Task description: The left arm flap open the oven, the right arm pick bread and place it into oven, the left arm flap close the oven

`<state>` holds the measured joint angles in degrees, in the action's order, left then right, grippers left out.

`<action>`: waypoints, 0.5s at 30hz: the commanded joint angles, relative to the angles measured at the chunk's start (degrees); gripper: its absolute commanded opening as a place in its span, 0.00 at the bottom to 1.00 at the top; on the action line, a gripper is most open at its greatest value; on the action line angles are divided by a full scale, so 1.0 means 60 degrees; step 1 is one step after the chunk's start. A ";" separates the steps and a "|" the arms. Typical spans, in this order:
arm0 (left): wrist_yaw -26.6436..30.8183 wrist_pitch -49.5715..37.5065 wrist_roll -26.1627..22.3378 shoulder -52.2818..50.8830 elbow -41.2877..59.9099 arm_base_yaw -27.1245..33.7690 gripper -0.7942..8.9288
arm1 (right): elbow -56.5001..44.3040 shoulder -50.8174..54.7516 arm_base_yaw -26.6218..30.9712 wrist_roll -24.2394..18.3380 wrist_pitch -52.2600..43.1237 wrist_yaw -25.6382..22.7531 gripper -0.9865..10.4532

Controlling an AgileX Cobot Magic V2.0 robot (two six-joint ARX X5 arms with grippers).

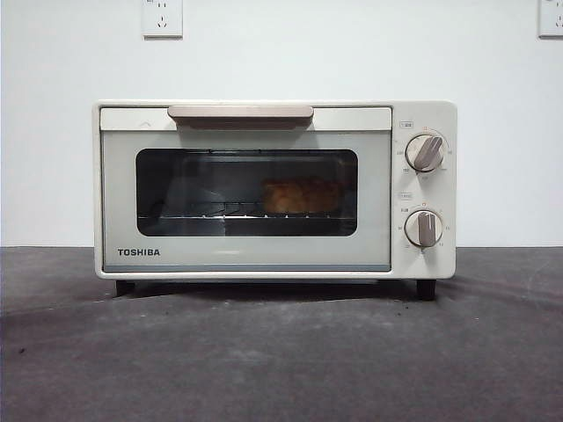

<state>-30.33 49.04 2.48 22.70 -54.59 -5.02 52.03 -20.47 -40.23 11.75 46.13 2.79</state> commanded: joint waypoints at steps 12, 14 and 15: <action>-0.0022 -0.0310 -0.0051 0.0029 0.0004 -0.0011 0.09 | 0.0149 0.0004 -0.0076 -0.0102 -0.0055 -0.0036 0.10; -0.0029 -0.0674 -0.0040 -0.0058 0.0386 0.0040 0.09 | 0.0149 0.0004 -0.0076 -0.0102 -0.0055 -0.0036 0.10; -0.0029 -0.0962 0.0000 -0.0120 0.0714 0.0076 0.09 | 0.0149 0.0004 -0.0076 -0.0102 -0.0055 -0.0036 0.10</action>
<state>-30.35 44.01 2.50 22.04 -51.44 -4.75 52.03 -20.47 -40.23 11.75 46.13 2.79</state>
